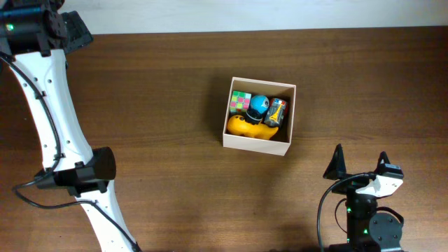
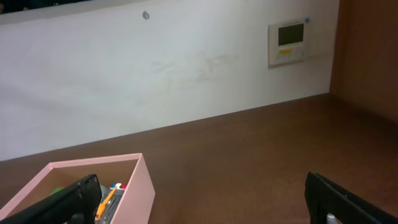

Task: Pack container

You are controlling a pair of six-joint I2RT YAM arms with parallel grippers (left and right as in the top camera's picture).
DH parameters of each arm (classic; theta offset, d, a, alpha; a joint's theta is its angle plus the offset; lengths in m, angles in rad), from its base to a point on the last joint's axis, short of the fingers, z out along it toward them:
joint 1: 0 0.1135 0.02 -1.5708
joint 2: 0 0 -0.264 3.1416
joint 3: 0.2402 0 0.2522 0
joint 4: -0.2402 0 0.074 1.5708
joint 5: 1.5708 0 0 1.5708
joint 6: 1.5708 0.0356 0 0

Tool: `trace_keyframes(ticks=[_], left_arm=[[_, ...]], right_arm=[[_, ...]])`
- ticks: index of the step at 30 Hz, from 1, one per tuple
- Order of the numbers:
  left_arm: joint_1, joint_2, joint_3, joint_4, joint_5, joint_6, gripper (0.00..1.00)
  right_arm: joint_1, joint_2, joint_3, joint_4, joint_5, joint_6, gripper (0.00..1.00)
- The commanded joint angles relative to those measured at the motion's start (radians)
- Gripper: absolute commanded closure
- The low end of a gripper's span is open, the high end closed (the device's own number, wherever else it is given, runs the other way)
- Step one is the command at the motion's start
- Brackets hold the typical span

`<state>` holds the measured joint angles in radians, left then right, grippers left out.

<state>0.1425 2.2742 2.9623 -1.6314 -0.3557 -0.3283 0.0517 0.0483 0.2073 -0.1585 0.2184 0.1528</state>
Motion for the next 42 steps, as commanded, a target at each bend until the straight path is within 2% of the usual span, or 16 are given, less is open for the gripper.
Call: trace_keyframes(ticks=[1,14,29,38,40,42], left_arm=[[0.005,0.000,0.016,0.002,0.000,0.008,0.01],[0.005,0.000,0.016,0.002,0.000,0.008,0.01],[0.005,0.000,0.016,0.002,0.000,0.008,0.01],[0.005,0.000,0.016,0.002,0.002,0.008,0.01],[0.005,0.000,0.016,-0.002,0.036,0.008,0.01],[0.011,0.000,0.016,-0.001,0.132,0.008,0.01]], right_arm=[[-0.008,-0.012,-0.008,-0.012,-0.005,-0.006,0.01],[-0.008,-0.012,-0.008,-0.159,-0.005,-0.006,0.01],[-0.008,-0.012,-0.008,-0.555,-0.005,-0.006,0.01],[-0.008,-0.012,-0.008,-0.650,-0.005,-0.006,0.01],[-0.008,-0.012,-0.008,-0.650,-0.005,-0.006,0.01],[-0.008,-0.012,-0.008,-0.650,-0.005,-0.006,0.01]])
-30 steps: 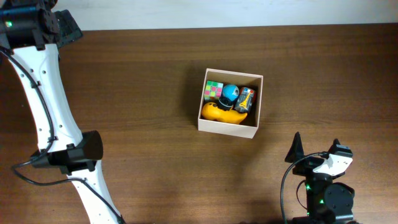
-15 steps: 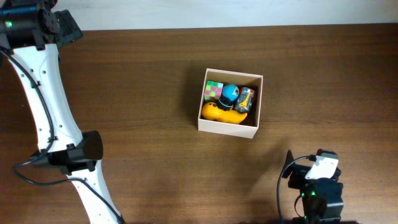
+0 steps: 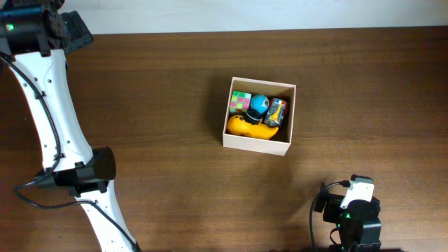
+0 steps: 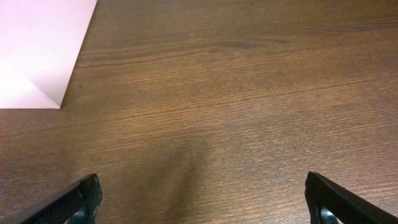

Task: Pack container

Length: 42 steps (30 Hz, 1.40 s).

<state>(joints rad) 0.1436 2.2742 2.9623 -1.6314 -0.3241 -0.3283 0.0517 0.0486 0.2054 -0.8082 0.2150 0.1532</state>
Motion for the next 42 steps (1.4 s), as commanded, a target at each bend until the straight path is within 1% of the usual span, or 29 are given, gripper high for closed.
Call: trace_keyframes(ticks=[1,4,6,9,12,14,17,22,24,29,35,42], left_arm=[[0.010,-0.002,0.016,-0.001,0.115,0.008,0.01],[0.010,-0.027,0.016,-0.006,0.187,0.003,0.01],[0.013,-0.054,0.016,0.000,0.208,0.000,0.01],[0.015,-0.110,0.015,0.042,0.189,0.001,0.01],[0.015,-0.172,-0.007,0.090,0.139,0.000,0.01],[0.015,-0.222,-0.045,0.124,0.117,0.000,0.01],[0.025,-0.322,-0.154,0.203,0.118,0.000,0.01],[0.042,-0.525,-0.444,0.367,0.118,-0.025,0.01],[0.043,-0.623,-0.595,0.441,0.118,-0.043,0.01],[0.042,-0.863,-0.982,0.623,0.118,-0.045,0.01],[0.042,-1.099,-1.390,0.807,0.118,-0.045,0.01],[0.042,-1.326,-1.805,1.045,0.119,-0.045,0.01]], right_arm=[[-0.008,-0.012,-0.006,0.000,-0.002,-0.007,0.01],[-0.008,-0.012,-0.006,0.000,-0.002,-0.007,0.01],[-0.008,-0.012,-0.006,0.000,-0.002,-0.007,0.01],[-0.008,-0.012,-0.006,0.000,-0.002,-0.007,0.01],[-0.008,-0.012,-0.006,0.000,-0.002,-0.007,0.01],[-0.008,-0.012,-0.006,0.000,-0.002,-0.007,0.01],[-0.008,-0.012,-0.006,0.000,-0.002,-0.007,0.01],[-0.008,-0.012,-0.006,0.000,-0.002,-0.007,0.01],[-0.008,-0.012,-0.006,0.000,-0.002,-0.007,0.01],[-0.008,-0.012,-0.006,0.000,-0.002,-0.007,0.01],[-0.008,-0.012,-0.006,0.000,-0.002,-0.007,0.02],[-0.008,-0.012,-0.006,0.000,-0.002,-0.007,0.01]])
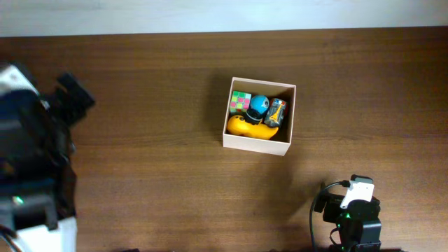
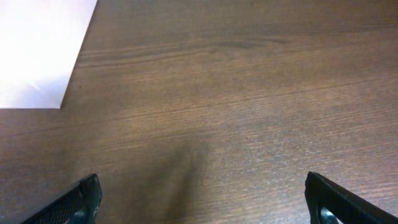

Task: Pack container

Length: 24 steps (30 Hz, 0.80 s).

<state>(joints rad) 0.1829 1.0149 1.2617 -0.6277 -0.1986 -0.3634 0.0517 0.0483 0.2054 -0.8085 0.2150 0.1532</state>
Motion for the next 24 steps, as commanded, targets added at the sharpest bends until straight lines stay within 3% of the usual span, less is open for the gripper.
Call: trace_keyframes(ticks=[1,10,24], left_arm=[[0.003,-0.099,-0.160,0.079,-0.007,-0.010,0.01],[-0.008,-0.402,-0.532,0.256,0.027,-0.010,0.01],[-0.063,-0.851,-0.874,0.246,0.025,-0.010,0.01]], right_arm=[[-0.008,-0.012,-0.006,0.000,-0.002,-0.007,0.01],[-0.008,-0.012,-0.006,0.000,-0.002,-0.007,0.01],[-0.008,-0.012,-0.006,0.000,-0.002,-0.007,0.01]])
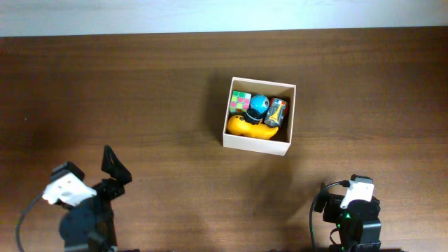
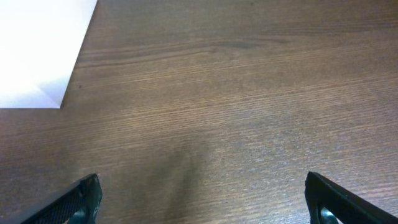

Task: Pack container

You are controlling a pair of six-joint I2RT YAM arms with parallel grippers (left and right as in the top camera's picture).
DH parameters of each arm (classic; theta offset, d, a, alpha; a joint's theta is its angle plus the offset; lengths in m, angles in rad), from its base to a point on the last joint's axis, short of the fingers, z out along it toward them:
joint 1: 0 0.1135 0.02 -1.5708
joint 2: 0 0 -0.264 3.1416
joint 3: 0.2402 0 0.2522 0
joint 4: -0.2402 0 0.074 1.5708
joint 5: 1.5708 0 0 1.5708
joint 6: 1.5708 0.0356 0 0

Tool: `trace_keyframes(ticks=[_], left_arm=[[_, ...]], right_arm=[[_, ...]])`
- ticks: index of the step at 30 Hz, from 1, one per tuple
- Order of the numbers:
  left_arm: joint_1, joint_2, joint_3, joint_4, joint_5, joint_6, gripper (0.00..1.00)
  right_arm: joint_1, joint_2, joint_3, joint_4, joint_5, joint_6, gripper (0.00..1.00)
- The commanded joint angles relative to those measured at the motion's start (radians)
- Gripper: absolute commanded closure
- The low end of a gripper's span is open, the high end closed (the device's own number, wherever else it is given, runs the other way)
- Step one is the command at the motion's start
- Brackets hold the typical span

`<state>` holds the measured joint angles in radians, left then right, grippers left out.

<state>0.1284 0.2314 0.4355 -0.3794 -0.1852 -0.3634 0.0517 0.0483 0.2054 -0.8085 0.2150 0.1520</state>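
A pale cardboard box point(image 1: 258, 142) stands in the middle of the table. It holds a colourful cube point(image 1: 241, 102), a blue ball point(image 1: 260, 104), a yellow duck point(image 1: 250, 127) and a small dark and orange toy point(image 1: 278, 112). My right gripper point(image 2: 200, 182) is open, pointing down at bare wood, with the box's corner point(image 2: 37, 56) at the upper left of the right wrist view. That arm point(image 1: 353, 206) sits folded at the front right. My left arm point(image 1: 78, 213) sits folded at the front left, and only one black finger point(image 1: 115, 169) shows.
The dark wooden table point(image 1: 154, 91) runs to a white wall strip along the far edge. Nothing lies loose on the wood around the box.
My left arm was a large blur high at the left edge. Now it is folded low at the front left of the table. The right arm and the box have not moved.
At first my right gripper was raised and open, facing the wall with the box below it, and the left arm reached up along the left side. Then the right arm was folded, facing the table. By now the left arm is folded too.
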Motion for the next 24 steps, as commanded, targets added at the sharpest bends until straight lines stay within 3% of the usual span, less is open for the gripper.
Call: trace_keyframes(ticks=[1,6,24], left_arm=[[-0.008,-0.100,-0.071,-0.003,0.012,-0.009,0.01],[-0.010,-0.228,-0.173,-0.025,0.012,-0.009,0.01],[-0.152,-0.221,-0.205,-0.166,0.005,-0.009,0.01]], right_arm=[[-0.008,-0.012,-0.006,0.000,-0.002,-0.006,0.01],[-0.008,-0.012,-0.006,0.000,-0.002,-0.006,0.01],[-0.008,-0.012,-0.006,0.000,-0.002,-0.006,0.01]])
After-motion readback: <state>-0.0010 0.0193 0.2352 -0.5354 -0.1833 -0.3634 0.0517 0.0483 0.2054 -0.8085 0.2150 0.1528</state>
